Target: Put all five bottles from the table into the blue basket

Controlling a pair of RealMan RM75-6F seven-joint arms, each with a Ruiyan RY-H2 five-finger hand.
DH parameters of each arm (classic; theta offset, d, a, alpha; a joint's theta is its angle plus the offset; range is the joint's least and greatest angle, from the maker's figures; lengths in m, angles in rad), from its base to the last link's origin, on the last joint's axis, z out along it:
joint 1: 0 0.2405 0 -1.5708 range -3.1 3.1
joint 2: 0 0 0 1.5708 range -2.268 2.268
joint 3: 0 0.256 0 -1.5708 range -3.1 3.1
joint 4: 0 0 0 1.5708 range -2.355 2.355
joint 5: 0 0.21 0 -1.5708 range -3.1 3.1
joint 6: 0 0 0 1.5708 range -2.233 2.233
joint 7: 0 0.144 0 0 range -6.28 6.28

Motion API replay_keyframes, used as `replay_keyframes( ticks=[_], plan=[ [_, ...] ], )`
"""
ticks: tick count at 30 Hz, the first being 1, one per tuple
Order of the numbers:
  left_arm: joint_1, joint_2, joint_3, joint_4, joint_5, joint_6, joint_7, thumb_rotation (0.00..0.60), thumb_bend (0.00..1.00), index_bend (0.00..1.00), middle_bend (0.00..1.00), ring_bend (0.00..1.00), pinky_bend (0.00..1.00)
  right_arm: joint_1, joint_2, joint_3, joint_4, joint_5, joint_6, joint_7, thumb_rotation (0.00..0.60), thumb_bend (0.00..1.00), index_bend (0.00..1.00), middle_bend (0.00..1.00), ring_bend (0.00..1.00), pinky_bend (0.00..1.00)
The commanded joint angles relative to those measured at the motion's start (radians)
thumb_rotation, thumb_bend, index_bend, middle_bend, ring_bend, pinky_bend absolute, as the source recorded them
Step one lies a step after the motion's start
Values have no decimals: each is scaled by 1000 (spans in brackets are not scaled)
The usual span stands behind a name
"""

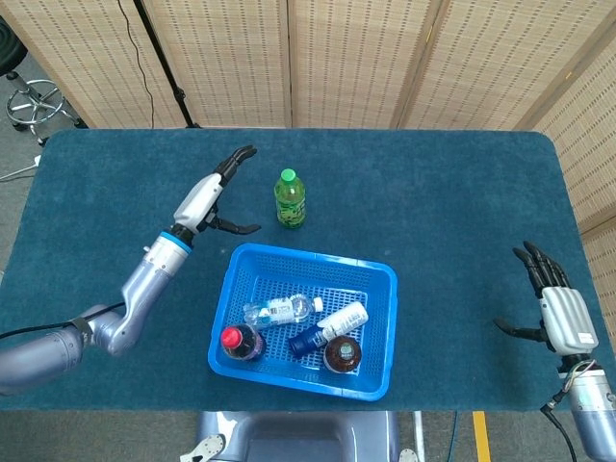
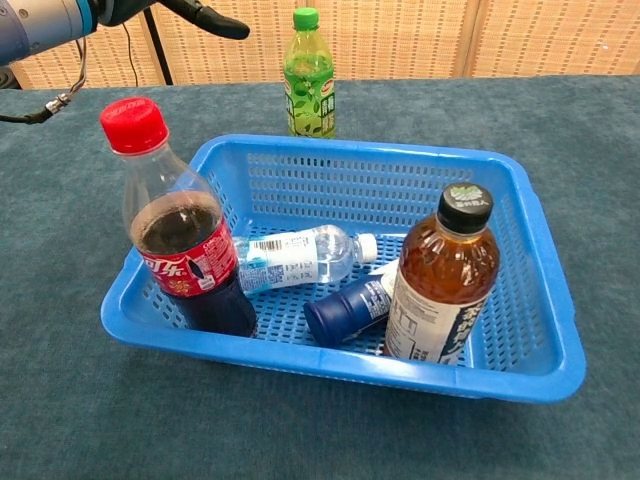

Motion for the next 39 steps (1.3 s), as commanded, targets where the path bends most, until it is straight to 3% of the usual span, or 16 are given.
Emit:
replay_keyframes(
  ticks=[1,8,21,26,29,30,32,34,35,39],
  plan=[
    [-39,-80,-18,141,-55,-93,-58,600,25,0,0,0,0,3,-3,0,2,1,-5,-4,600,0,0,0,0,64],
    [-113,-218,-36,366,-84,-209,-110,600,25,0,0,0,0,12,-11,3,15,20,-30,-8,600,0,0,0,0,64],
    [-248,-463,-62,719,-37,-274,-234,600,32,0,0,0,0,16,-15,18,44,66,-57,2,600,0,0,0,0,64],
    [-285,-521,-57,805,-16,-303,-286,600,115,0,0,0,36,17,-14,20,50,72,-64,7,600,0,0,0,0,64],
    [-306,-551,-55,848,-4,-310,-313,600,252,19,4,7,157,17,-14,23,53,77,-67,10,600,0,0,0,0,64],
    [-310,-558,-58,857,-4,-307,-318,600,308,67,29,29,198,17,-14,23,53,77,-68,11,600,0,0,0,0,64],
    [-320,-580,-69,889,-10,-293,-328,600,466,396,223,167,328,18,-14,24,56,79,-70,13,600,0,0,0,0,64],
    [-333,-605,-80,929,-19,-278,-315,600,560,665,407,299,406,20,-14,24,58,79,-76,19,600,0,0,0,0,64],
    [-337,-611,-83,939,-23,-278,-310,600,601,751,476,359,437,20,-14,24,59,79,-77,20,600,0,0,0,0,64],
    [-345,-623,-102,964,-43,-259,-282,600,664,859,577,469,509,20,-11,22,58,74,-78,25,600,0,0,0,0,64]
  ],
)
